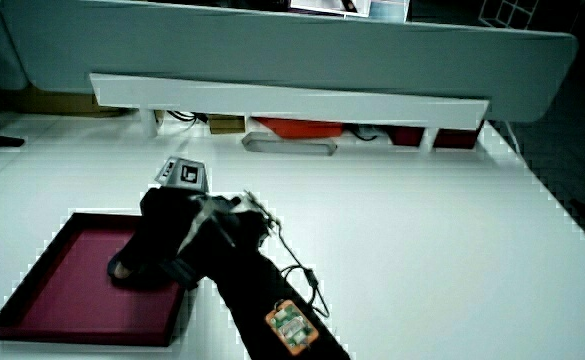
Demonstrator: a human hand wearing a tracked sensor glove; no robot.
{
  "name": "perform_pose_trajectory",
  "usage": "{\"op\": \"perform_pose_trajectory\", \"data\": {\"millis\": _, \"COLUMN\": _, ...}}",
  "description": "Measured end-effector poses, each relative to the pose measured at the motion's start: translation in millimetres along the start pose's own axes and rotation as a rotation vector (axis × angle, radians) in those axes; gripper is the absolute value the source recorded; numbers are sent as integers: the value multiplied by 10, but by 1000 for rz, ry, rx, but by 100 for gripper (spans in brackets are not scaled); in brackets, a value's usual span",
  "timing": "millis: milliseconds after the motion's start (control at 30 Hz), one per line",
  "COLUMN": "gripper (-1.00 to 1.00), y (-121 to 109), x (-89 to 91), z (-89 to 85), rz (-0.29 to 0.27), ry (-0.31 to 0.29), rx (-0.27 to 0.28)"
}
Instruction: Pick mouse from plate
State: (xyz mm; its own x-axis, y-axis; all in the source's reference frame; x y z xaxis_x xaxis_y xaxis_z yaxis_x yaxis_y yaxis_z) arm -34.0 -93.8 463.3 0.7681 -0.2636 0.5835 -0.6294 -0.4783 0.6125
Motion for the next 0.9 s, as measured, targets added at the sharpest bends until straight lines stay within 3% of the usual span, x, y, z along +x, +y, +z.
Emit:
{"op": "perform_pose_trajectory", "data": {"millis": 467, "gripper": 0, "y": 434, "x": 89, "z": -297, "rz": -83, "ry": 7, "rx": -79}}
{"op": "perform_pose_trajectory", "data": {"millis": 500, "gripper": 0, "y": 448, "x": 87, "z": -311, "rz": -86, "ry": 15, "rx": -103}}
{"op": "perform_pose_trajectory", "data": {"millis": 600, "gripper": 0, "y": 465, "x": 74, "z": -331, "rz": -77, "ry": 13, "rx": -91}}
{"op": "perform_pose_trajectory", "data": {"millis": 667, "gripper": 10, "y": 482, "x": 84, "z": -343, "rz": -83, "ry": -7, "rx": -79}}
{"op": "perform_pose_trajectory", "data": {"millis": 800, "gripper": 30, "y": 466, "x": 90, "z": -337, "rz": -47, "ry": 43, "rx": -59}}
{"op": "perform_pose_trajectory", "data": {"millis": 900, "gripper": 45, "y": 477, "x": 62, "z": -343, "rz": -49, "ry": 19, "rx": -47}}
